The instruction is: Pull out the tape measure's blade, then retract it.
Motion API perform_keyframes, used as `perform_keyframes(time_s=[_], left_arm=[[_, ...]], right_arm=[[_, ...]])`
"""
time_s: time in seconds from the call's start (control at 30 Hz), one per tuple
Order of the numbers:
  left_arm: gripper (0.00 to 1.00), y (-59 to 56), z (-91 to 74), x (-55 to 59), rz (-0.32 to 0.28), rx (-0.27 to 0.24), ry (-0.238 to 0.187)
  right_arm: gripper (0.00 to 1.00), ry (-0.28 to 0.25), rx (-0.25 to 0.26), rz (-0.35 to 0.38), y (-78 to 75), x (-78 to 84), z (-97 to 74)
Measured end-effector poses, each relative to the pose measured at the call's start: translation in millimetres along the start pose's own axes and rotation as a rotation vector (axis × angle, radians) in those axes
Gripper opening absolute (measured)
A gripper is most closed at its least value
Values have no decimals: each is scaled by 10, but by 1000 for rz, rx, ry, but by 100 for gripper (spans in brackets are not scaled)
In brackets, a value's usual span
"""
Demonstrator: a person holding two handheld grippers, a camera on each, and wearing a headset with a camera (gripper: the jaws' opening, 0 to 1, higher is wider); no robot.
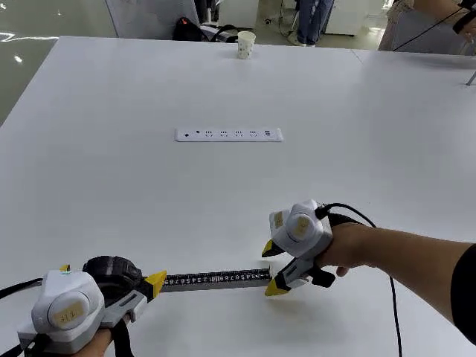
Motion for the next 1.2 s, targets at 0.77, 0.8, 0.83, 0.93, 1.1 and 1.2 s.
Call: perform_keyframes(time_s=[0.77,0.8,0.83,0.93,1.1,1.2], left_arm=[[99,7,-2,-9,6,-5,-8],[99,10,-2,-6,4,-5,-8],[99,11,0,-4,4,-6,-8],[99,12,7,-2,4,-5,-6],[99,17,23,-3,11,-7,-5],[98,14,36,6,21,-6,-5]], right_arm=[[13,56,11,-48,-6,31,81],[12,57,11,-48,-11,31,85],[12,57,11,-49,-15,32,88],[12,56,6,-45,-16,33,80],[11,60,-2,-50,-17,31,81],[11,62,-3,-44,-12,33,83]])
Point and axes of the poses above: the centre of the closed fingertips' face, and the gripper's own axes: z roughly forward along the fingers, y roughly to its left, x roughly out of its underside, the point moved 8 cm from there along -z, roughly backward along the fingers, and after that the axes turned 9 degrees about z, right-handed, at the moved point
